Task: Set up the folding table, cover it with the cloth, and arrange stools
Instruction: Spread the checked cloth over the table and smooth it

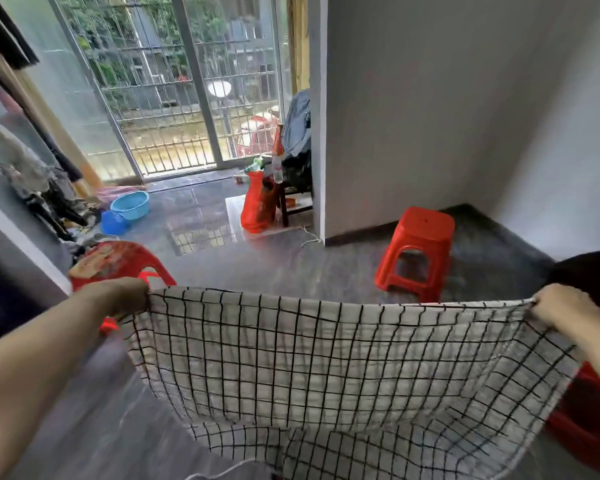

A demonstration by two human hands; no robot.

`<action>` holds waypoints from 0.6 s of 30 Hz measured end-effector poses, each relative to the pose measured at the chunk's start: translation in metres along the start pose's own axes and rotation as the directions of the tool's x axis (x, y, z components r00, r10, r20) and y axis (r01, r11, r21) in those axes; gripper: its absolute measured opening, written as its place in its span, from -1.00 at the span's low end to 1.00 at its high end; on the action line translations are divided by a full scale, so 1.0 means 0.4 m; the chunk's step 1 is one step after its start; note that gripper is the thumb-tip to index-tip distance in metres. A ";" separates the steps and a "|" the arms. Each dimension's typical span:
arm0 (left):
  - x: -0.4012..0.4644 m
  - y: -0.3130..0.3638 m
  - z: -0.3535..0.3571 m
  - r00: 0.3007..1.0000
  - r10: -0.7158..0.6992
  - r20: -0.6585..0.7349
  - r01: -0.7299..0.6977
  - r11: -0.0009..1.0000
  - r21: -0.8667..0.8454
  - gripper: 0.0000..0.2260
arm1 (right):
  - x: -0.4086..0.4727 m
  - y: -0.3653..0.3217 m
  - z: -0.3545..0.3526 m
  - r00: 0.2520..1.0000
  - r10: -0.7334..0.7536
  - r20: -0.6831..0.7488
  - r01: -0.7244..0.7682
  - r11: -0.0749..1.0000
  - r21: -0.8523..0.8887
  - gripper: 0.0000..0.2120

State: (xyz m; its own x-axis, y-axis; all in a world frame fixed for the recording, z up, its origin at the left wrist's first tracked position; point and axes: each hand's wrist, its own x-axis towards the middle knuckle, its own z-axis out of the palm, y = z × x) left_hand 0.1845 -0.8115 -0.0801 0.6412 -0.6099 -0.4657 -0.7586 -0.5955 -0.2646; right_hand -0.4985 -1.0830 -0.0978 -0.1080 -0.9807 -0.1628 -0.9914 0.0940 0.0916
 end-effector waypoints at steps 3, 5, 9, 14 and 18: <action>-0.007 0.007 -0.008 0.991 -0.012 0.130 0.021 0.997 -0.068 -0.92 | 0.009 -0.057 -0.010 0.997 0.081 -0.013 -0.080 0.997 0.019 -0.86; 0.008 0.004 -0.018 0.988 -0.017 0.151 0.042 0.986 -0.164 -0.96 | 0.012 -0.107 -0.021 0.988 0.132 0.076 -0.131 0.991 -0.013 -0.83; 0.062 -0.004 -0.046 0.978 0.010 0.206 0.052 0.955 -0.292 -0.86 | 0.053 -0.204 -0.034 0.933 0.185 0.308 -0.180 0.983 -0.043 -0.86; 0.116 0.001 -0.092 0.882 0.028 0.470 0.248 0.821 -0.514 -0.79 | 0.119 -0.303 -0.049 0.789 0.236 0.568 -0.242 0.968 -0.066 -0.60; 0.173 0.052 -0.099 0.888 0.123 0.442 0.321 0.523 -0.790 -0.87 | 0.204 -0.342 -0.017 0.696 0.069 0.715 -0.298 0.933 0.200 -0.49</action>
State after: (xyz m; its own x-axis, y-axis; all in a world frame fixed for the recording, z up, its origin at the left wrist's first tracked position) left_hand 0.2177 -0.8870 -0.0845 0.4252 -0.3839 -0.8196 -0.0992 -0.9199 0.3794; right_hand -0.3711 -1.1773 -0.1168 -0.1970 -0.5536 -0.8091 -0.9079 0.4145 -0.0625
